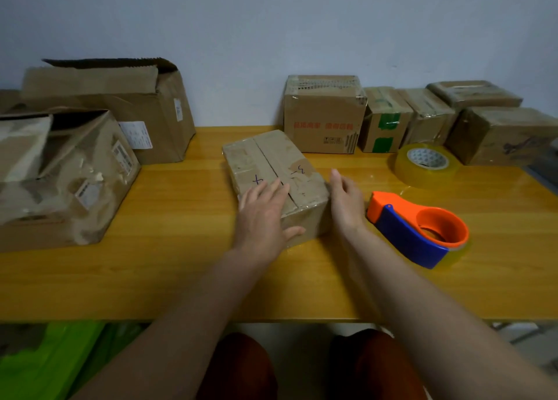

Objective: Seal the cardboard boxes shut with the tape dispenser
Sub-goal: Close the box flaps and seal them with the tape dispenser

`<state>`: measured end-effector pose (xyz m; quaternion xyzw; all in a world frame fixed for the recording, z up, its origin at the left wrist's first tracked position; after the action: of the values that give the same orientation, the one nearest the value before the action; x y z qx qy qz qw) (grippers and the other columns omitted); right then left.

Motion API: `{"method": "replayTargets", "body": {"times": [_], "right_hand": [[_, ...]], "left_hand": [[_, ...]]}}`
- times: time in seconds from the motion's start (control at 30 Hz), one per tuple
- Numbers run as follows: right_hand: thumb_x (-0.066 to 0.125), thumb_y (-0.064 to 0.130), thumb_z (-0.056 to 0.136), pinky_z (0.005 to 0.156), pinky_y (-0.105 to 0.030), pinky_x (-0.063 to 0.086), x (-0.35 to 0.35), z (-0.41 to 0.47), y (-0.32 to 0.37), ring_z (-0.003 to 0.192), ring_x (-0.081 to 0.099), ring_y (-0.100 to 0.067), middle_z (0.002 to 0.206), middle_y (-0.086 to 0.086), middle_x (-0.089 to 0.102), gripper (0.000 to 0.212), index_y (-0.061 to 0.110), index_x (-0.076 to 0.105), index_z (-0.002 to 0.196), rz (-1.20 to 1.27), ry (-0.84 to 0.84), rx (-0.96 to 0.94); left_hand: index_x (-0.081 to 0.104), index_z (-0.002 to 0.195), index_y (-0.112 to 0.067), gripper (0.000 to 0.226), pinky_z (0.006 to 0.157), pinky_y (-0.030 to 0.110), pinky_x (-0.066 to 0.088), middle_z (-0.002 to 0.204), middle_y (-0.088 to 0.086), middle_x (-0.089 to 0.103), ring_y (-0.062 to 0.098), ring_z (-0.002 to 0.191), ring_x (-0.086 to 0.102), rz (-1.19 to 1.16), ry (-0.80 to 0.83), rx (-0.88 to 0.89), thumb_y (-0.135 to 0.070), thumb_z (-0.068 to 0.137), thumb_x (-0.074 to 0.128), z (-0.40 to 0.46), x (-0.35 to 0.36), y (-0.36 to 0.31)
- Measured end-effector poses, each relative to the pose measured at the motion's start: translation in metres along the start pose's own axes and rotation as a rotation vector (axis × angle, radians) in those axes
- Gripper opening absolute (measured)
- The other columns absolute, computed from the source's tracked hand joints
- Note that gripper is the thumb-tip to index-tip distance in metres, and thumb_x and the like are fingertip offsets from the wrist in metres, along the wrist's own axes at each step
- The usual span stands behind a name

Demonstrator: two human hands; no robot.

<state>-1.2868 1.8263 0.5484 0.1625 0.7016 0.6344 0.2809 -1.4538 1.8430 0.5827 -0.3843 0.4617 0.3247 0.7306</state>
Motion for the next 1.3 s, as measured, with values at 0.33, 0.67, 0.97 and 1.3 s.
{"method": "replayTargets", "body": {"times": [0.33,0.67,0.97,1.3], "right_hand": [[0.046,0.014,0.099,0.105,-0.029,0.033,0.019,-0.001,0.019,0.124,0.040,-0.017,0.145,-0.010,0.040,0.043,0.015,0.041,0.142,-0.154,0.433,-0.077],[0.040,0.028,0.101,0.104,-0.046,0.042,0.034,-0.004,-0.004,0.129,0.046,-0.027,0.150,-0.011,0.036,0.063,0.022,0.005,0.153,0.209,0.237,0.148],[0.032,0.030,0.104,0.102,-0.020,0.039,0.021,-0.055,-0.004,0.124,0.047,-0.006,0.143,0.003,0.046,0.046,0.021,0.029,0.149,0.076,0.233,-0.098],[0.031,0.030,0.103,0.114,-0.020,0.001,0.010,-0.074,0.027,0.148,0.005,-0.011,0.160,-0.001,0.011,0.053,0.014,0.020,0.152,-0.747,0.137,-0.531]], "left_hand": [[-0.009,0.146,-0.051,0.122,0.108,0.038,-0.009,0.151,-0.030,-0.017,-0.002,0.138,-0.016,0.008,0.393,0.299,-0.071,0.058,0.073,-0.014,-0.012,-0.002],[-0.019,0.149,-0.034,0.125,0.118,0.043,-0.010,0.158,-0.011,-0.024,0.012,0.145,-0.020,0.268,0.382,0.288,-0.093,0.059,0.044,0.004,0.016,0.021],[-0.021,0.149,-0.027,0.131,0.119,0.050,-0.007,0.158,0.001,-0.025,0.017,0.145,-0.021,0.285,0.399,0.148,-0.094,0.057,0.044,0.006,0.019,0.024],[-0.011,0.153,-0.023,0.125,0.115,0.061,-0.005,0.161,0.008,-0.014,0.032,0.147,-0.013,0.273,0.302,-0.135,-0.096,0.061,0.033,0.001,0.016,0.016]]}}
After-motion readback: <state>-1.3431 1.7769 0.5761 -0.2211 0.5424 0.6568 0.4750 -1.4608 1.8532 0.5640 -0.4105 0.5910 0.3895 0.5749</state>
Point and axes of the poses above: each hand's wrist, its own z-axis towards the middle knuckle, its own x-axis out of the palm, y = z × x, the point moved 10 cm from there along z, towards the middle knuckle
